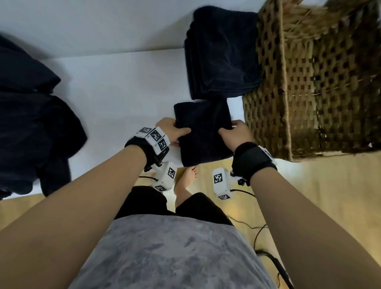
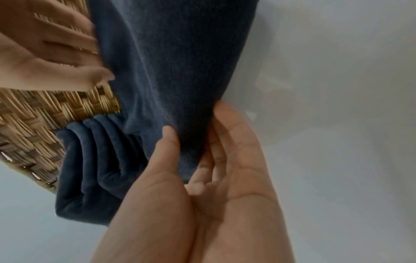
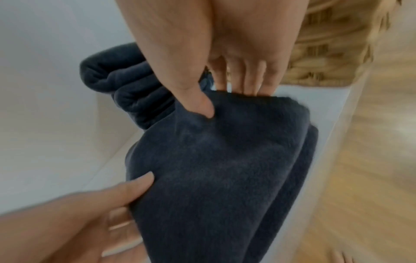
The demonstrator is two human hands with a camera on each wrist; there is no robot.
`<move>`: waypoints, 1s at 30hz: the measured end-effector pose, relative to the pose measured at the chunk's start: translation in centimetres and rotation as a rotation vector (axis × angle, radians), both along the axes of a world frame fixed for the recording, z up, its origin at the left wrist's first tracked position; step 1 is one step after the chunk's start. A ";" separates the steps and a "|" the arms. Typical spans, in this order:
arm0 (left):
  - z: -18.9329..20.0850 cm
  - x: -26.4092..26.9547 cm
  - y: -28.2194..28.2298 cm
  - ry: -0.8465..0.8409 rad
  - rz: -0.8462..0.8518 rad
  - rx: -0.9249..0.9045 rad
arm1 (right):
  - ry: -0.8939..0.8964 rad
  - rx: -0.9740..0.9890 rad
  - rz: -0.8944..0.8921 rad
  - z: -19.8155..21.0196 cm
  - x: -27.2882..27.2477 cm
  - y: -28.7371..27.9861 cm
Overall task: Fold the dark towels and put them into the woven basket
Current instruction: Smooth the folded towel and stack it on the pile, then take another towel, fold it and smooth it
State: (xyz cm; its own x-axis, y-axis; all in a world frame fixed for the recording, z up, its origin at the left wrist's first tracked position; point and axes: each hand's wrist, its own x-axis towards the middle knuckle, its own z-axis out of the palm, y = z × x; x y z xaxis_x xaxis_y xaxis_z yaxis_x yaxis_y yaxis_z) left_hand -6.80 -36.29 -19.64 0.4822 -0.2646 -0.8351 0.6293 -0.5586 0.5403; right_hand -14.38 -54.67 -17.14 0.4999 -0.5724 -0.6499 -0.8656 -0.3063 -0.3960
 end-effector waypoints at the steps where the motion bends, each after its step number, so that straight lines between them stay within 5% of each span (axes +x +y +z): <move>1: -0.1 -0.1 -1.0 -0.006 0.010 -0.002 | 0.001 -0.057 0.012 0.2 -0.3 -0.6; 6: -1.3 -0.5 -5.1 -0.056 0.019 -0.020 | -0.150 -0.294 0.186 1.2 -2.3 -1.2; 15: -1.1 -1.0 -5.7 -0.199 0.048 0.085 | -0.247 -0.155 0.333 1.2 -3.5 -0.3; 21: 3.2 0.0 4.9 -0.295 0.080 0.264 | -0.349 0.044 0.488 2.1 1.6 7.1; 30: 8.1 0.6 25.3 -0.464 0.383 0.671 | -0.377 0.267 0.813 4.3 8.3 21.7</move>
State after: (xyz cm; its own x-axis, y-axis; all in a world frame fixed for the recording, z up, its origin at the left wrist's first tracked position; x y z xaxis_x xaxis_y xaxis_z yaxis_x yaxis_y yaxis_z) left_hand -6.18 -11.01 -11.51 0.7641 0.4563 -0.4559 0.6371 -0.6448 0.4223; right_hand -6.09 -32.98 -12.88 0.8860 0.1901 -0.4228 -0.2257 -0.6199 -0.7516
